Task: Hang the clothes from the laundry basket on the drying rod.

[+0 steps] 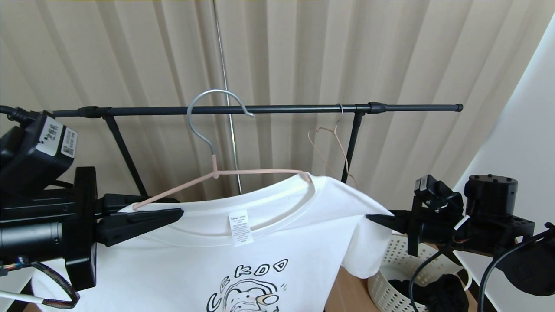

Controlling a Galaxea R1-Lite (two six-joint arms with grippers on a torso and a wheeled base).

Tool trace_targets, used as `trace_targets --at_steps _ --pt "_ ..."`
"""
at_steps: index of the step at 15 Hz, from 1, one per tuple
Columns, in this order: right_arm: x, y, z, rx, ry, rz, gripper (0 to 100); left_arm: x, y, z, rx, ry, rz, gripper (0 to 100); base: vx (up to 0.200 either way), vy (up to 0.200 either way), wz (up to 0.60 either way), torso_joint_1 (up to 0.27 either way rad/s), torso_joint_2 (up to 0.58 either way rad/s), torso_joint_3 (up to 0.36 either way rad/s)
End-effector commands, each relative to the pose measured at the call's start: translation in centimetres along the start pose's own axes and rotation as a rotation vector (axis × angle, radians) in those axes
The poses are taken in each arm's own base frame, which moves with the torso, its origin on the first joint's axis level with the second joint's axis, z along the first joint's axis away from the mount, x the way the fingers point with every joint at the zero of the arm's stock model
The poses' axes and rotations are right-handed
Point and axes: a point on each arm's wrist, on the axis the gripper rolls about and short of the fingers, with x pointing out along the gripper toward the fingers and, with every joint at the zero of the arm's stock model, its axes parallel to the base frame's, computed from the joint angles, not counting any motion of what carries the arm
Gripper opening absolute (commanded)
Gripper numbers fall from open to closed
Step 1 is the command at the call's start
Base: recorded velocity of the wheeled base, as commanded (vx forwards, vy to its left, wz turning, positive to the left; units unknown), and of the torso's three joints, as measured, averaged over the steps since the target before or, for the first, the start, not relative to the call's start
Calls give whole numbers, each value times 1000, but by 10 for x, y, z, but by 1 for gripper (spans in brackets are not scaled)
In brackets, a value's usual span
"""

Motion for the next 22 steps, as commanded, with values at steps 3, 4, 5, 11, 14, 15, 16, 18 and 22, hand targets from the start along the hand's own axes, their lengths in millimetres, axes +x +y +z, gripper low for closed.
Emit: trace_targets --at_steps 3,4,5,11,14,15,16,18,22 --pt "-2 7 4 -9 -5 12 0 0 -3 -5 -10 9 -2 0 0 0 0 0 0 0" --pt "-2 18 1 -18 3 42 0 1 -4 -9 -22 22 -8 0 0 0 0 0 0 0" --pt "-3 21 4 -39 -7 48 100 1 -4 -13 -41 35 -6 0 0 0 0 0 0 0" --pt "-18 27 32 -36 -86 18 100 -15 2 -40 -256 109 139 0 0 0 0 0 0 0" --pt "-18 25 46 47 -121 -13 100 -14 7 -37 -300 131 211 0 0 0 0 0 0 0" --pt "-19 24 50 60 -128 -30 100 -11 12 -36 -323 142 224 0 0 0 0 0 0 0" --pt "-17 23 55 70 -135 -65 100 -2 19 -35 -373 162 241 0 0 0 0 0 0 0" --pt "-14 30 58 70 -134 -89 100 18 33 -28 -463 170 241 0 0 0 0 0 0 0" --pt "-15 32 61 63 -138 -98 100 69 66 -38 -558 190 242 0 0 0 0 0 0 0"
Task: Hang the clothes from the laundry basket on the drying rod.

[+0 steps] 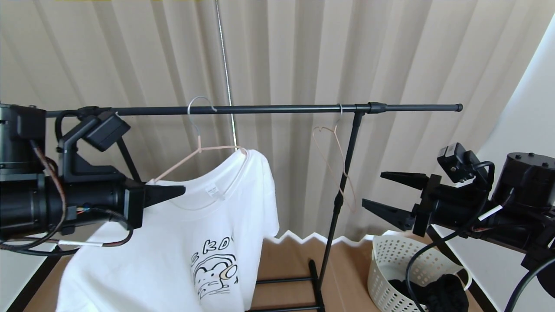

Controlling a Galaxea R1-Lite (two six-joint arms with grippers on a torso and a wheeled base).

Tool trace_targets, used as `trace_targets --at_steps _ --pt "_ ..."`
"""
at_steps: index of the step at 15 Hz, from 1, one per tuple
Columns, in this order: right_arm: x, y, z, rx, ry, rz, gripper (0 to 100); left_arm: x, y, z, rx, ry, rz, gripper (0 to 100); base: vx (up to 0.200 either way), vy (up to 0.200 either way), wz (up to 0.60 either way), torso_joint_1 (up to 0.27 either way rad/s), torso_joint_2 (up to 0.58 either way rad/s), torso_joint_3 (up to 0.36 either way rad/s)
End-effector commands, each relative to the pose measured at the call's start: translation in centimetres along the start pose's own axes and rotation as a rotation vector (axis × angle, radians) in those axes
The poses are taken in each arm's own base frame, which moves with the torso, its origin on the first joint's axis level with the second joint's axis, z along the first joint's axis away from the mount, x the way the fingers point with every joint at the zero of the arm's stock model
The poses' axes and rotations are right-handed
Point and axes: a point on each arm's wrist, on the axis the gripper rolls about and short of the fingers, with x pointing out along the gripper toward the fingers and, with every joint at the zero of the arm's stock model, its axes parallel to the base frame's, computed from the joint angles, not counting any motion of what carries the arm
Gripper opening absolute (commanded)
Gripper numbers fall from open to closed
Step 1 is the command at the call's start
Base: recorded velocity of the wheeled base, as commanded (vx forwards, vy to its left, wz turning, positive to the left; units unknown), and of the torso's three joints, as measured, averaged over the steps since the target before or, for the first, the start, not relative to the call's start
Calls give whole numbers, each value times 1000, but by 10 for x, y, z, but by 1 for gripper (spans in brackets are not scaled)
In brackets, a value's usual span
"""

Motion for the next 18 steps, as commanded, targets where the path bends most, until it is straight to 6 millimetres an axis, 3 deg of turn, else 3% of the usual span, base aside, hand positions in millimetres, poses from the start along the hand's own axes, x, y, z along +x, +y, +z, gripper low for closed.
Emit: trace_targets --at_steps 1,6,10,17,18 --pt "1 0 1 -5 -4 2 100 53 21 -4 -30 42 35 0 0 0 0 0 0 0" --pt "10 -6 -6 7 17 2 100 92 42 0 -80 9 71 0 0 0 0 0 0 0" --pt "14 4 -9 9 30 39 100 120 57 9 -107 -102 93 0 0 0 0 0 0 0" --pt "18 2 -14 18 47 40 100 144 67 13 -94 -158 91 0 0 0 0 0 0 0" --pt "18 2 -14 16 48 42 100 154 79 20 -88 -192 105 0 0 0 0 0 0 0"
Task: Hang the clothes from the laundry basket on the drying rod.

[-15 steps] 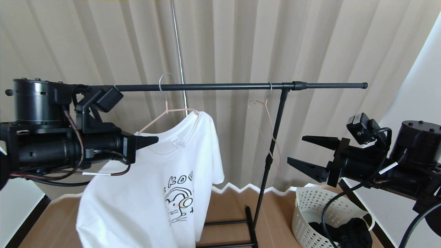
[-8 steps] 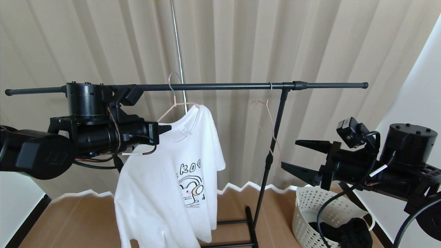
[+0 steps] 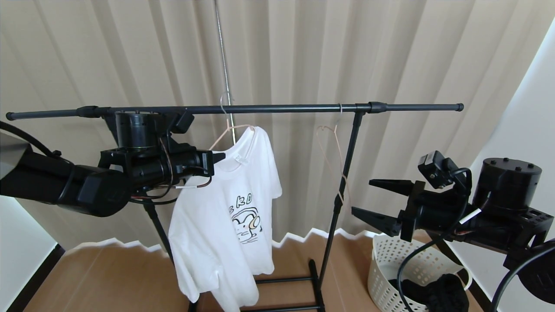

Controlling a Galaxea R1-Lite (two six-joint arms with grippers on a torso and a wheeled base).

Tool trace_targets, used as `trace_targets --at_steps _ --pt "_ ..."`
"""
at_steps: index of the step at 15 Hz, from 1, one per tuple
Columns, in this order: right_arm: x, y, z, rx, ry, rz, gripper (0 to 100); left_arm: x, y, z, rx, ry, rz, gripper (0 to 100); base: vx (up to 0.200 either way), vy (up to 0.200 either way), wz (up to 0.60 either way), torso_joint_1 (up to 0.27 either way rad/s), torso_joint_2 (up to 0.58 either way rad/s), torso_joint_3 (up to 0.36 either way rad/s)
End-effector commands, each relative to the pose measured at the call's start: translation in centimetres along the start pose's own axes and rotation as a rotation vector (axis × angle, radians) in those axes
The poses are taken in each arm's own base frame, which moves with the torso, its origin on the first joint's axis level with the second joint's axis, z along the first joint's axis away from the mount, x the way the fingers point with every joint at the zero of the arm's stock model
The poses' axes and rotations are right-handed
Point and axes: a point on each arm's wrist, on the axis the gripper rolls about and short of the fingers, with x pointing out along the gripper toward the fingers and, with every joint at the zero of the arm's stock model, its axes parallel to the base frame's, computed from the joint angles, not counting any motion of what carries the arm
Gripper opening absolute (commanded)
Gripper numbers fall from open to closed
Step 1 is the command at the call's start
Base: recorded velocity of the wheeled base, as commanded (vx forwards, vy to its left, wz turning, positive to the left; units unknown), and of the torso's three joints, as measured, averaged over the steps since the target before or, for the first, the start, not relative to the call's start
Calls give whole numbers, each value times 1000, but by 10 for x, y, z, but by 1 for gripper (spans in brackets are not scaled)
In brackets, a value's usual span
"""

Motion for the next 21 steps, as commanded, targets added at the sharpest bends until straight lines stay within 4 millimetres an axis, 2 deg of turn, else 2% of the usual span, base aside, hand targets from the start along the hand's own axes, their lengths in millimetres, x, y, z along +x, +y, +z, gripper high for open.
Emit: trace_targets --at_steps 1,4,8,19,20,21 --pt "1 0 -1 3 3 2 100 18 12 3 3 -31 12 0 0 0 0 0 0 0" --pt "-1 0 2 -4 -7 0 100 38 20 1 4 -38 12 0 0 0 0 0 0 0" --pt "0 0 -1 -1 1 0 100 52 27 -8 -8 -24 57 0 0 0 0 0 0 0" --pt "0 2 -5 -16 14 8 100 53 27 -10 -29 -19 55 0 0 0 0 0 0 0" --pt "1 3 -5 -17 14 13 100 54 27 -10 -29 -19 55 100 0 0 0 0 0 0" --pt "1 3 -5 -18 13 13 100 55 29 -10 -28 -21 58 100 0 0 0 0 0 0"
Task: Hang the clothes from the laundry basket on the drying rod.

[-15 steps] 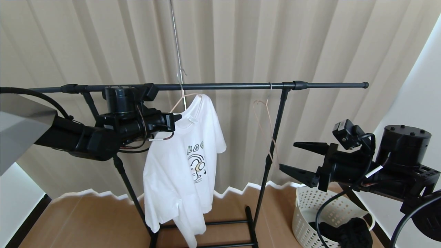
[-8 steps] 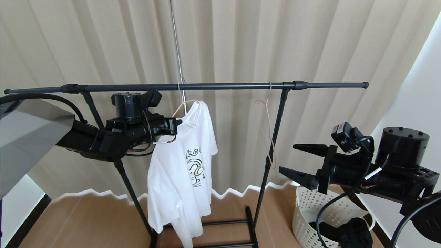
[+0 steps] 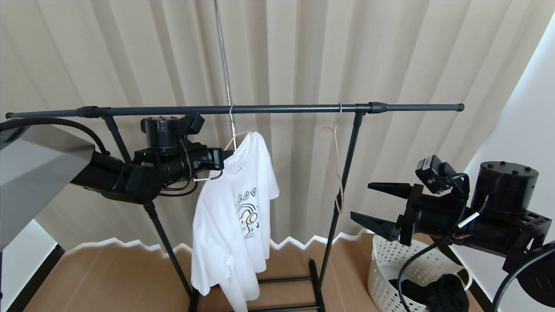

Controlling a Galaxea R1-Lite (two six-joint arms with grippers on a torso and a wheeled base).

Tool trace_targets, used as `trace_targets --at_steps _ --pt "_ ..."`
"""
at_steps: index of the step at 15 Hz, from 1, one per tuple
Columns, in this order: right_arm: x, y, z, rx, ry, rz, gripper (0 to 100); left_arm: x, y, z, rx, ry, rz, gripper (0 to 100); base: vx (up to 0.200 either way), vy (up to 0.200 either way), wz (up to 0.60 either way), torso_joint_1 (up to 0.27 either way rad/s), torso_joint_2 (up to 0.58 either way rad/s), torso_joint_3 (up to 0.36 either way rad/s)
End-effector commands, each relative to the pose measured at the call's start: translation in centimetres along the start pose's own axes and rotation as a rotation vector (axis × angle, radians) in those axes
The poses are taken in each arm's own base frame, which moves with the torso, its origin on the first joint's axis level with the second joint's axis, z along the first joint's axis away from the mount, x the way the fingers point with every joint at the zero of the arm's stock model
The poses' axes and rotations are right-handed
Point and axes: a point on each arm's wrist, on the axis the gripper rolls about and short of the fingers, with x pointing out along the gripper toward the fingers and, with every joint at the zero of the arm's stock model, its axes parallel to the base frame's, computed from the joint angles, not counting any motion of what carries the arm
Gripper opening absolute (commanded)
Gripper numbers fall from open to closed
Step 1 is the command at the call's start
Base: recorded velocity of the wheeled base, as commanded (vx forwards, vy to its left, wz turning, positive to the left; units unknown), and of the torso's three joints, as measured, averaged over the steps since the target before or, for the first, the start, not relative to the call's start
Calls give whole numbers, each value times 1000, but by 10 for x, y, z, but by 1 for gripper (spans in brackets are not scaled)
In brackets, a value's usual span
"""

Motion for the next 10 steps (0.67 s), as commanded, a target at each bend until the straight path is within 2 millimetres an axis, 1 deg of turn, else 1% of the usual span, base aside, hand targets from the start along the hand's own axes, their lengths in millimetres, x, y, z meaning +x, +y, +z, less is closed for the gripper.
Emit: trace_targets --at_steps 1,2,3,5,7,8,9,10 --pt "0 1 0 0 1 2 100 0 2 0 -3 2 3 100 0 0 0 0 0 0" --pt "0 0 0 -2 -2 2 100 2 3 -2 -5 7 7 100 0 0 0 0 0 0" --pt "0 0 0 -2 -2 2 100 0 3 0 -3 1 6 100 0 0 0 0 0 0" --pt "0 0 4 -5 -13 -3 100 -19 -5 18 6 -40 2 100 0 0 0 0 0 0" --pt "-2 -1 14 -1 -35 -47 100 -42 -15 40 24 -88 -5 100 0 0 0 0 0 0" --pt "-5 2 29 43 -49 -106 100 -70 -25 48 23 -77 -7 100 0 0 0 0 0 0" --pt "-7 4 36 59 -52 -118 100 -79 -27 48 19 -67 -6 100 0 0 0 0 0 0" --pt "-29 14 74 142 5 -163 100 -125 -41 44 18 -23 -2 100 0 0 0 0 0 0"
